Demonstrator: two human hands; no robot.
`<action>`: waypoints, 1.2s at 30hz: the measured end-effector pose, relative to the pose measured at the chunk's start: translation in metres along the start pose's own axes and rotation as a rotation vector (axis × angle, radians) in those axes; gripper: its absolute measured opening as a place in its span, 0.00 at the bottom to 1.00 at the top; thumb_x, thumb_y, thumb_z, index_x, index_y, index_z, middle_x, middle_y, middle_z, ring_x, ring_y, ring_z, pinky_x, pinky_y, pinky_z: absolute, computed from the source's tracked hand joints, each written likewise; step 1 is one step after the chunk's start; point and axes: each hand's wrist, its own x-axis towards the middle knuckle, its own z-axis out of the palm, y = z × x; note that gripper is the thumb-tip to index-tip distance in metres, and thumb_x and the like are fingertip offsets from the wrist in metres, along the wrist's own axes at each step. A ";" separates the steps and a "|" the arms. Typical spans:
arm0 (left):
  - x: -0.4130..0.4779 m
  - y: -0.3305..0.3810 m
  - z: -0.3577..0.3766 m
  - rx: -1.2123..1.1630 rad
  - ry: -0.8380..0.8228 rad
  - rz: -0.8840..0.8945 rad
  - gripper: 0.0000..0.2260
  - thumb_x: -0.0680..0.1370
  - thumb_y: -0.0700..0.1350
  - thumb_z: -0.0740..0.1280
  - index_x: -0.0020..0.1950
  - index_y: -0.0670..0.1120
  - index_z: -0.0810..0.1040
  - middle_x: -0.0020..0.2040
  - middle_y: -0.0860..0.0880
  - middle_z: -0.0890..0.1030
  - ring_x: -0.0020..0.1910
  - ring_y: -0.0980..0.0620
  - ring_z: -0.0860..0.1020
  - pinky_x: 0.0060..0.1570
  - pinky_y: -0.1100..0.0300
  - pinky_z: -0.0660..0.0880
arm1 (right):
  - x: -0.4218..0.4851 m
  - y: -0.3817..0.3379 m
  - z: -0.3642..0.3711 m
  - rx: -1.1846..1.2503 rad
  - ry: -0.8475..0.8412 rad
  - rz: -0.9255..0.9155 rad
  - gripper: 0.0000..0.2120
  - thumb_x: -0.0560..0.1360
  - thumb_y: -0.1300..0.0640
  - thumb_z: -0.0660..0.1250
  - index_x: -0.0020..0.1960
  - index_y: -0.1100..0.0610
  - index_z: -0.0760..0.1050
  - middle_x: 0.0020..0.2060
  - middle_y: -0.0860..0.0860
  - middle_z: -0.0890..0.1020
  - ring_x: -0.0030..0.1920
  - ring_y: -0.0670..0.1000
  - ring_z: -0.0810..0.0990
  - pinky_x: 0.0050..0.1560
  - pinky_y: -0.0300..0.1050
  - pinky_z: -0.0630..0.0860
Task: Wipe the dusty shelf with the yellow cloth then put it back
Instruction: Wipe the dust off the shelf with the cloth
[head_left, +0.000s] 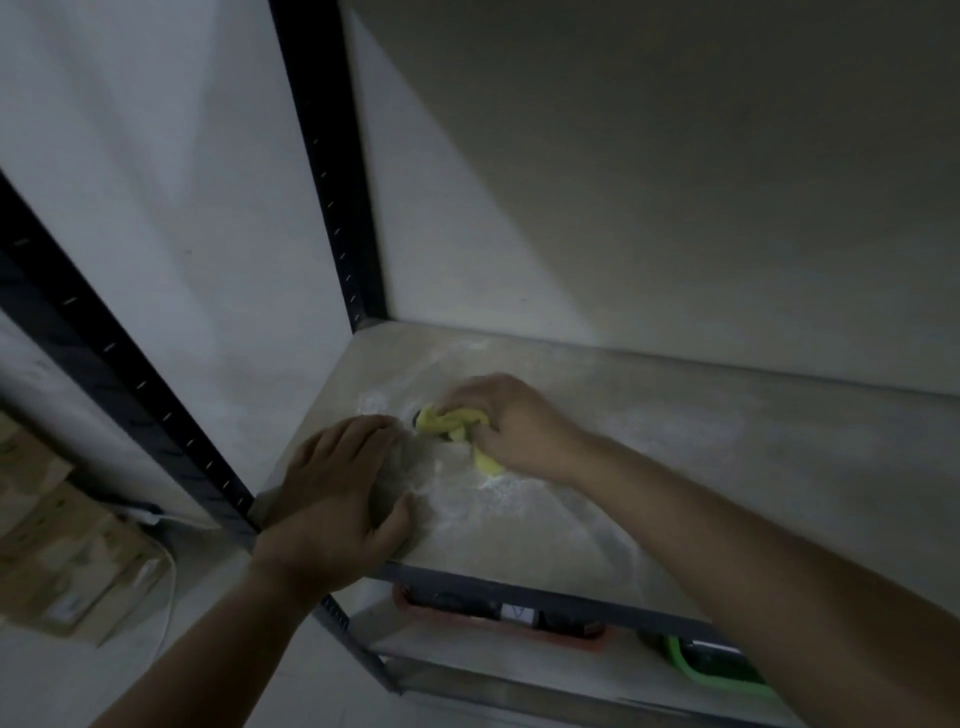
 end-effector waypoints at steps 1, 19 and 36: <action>0.000 0.000 0.000 0.000 -0.001 0.000 0.32 0.77 0.64 0.56 0.72 0.45 0.75 0.69 0.46 0.77 0.68 0.44 0.74 0.65 0.53 0.66 | -0.002 0.001 -0.008 0.044 0.024 0.011 0.22 0.65 0.67 0.62 0.56 0.57 0.82 0.50 0.54 0.85 0.50 0.52 0.82 0.53 0.38 0.75; 0.001 0.001 -0.001 -0.011 0.009 -0.021 0.31 0.75 0.62 0.57 0.69 0.43 0.77 0.68 0.46 0.78 0.67 0.44 0.75 0.67 0.50 0.68 | 0.039 0.024 -0.021 -0.045 0.014 0.166 0.22 0.66 0.68 0.64 0.58 0.56 0.82 0.54 0.53 0.84 0.55 0.52 0.82 0.55 0.37 0.74; 0.003 -0.003 0.002 -0.019 0.039 0.002 0.29 0.74 0.60 0.60 0.69 0.45 0.76 0.67 0.48 0.77 0.67 0.45 0.74 0.67 0.51 0.67 | -0.032 0.019 -0.077 -0.072 0.326 0.297 0.12 0.71 0.61 0.67 0.53 0.50 0.78 0.49 0.47 0.83 0.47 0.49 0.81 0.47 0.40 0.76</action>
